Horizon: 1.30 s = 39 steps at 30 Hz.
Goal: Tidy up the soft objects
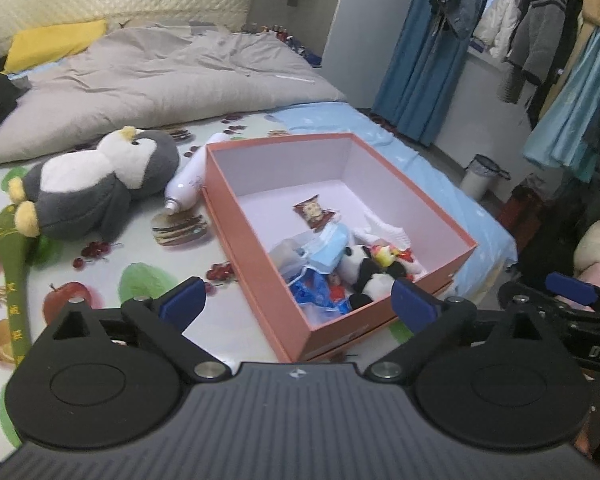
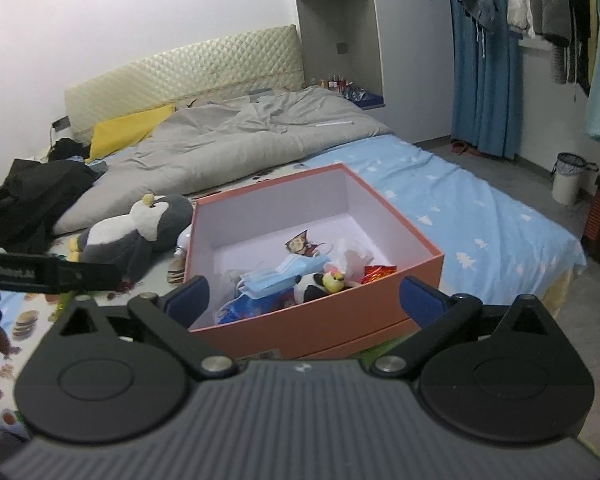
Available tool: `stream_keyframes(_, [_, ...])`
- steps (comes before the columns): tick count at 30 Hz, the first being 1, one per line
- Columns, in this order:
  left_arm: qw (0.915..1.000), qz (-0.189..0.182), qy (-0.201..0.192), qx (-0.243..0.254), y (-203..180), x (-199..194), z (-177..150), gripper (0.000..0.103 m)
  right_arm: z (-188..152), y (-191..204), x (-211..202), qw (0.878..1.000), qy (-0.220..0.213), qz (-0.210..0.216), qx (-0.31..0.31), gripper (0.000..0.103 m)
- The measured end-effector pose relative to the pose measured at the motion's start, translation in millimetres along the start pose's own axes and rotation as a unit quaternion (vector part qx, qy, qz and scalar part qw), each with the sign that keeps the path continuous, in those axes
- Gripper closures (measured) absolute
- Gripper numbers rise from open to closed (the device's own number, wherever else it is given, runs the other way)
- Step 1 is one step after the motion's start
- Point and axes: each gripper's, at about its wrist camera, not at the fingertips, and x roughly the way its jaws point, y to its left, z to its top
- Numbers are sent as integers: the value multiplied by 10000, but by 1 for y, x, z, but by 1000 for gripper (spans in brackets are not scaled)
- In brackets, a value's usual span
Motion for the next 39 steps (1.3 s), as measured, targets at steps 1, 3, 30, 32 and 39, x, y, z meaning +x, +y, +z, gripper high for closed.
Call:
stream_keyframes(1, [10000,33,6,-3,0,0,0,1,0,0,0,10000,12,38,11,0])
stream_keyframes(3, [10000,57,23,-4,-1,0,-1,1,-1,1,2,10000,38,59,18,0])
stream_keyframes(30, [9995,316,-4,-79,-7,4,-15,0,0,8,13,9989,297,354,-18,0])
stream_keyframes(32, [9994,337,-38,-61,-8,2,-15,0,0,8,10,9990,262,374,-32,0])
stream_keyframes(39, [9994,330,-105,-18,-11,-7,-15,0,1,8,5,9989,237,408,7,0])
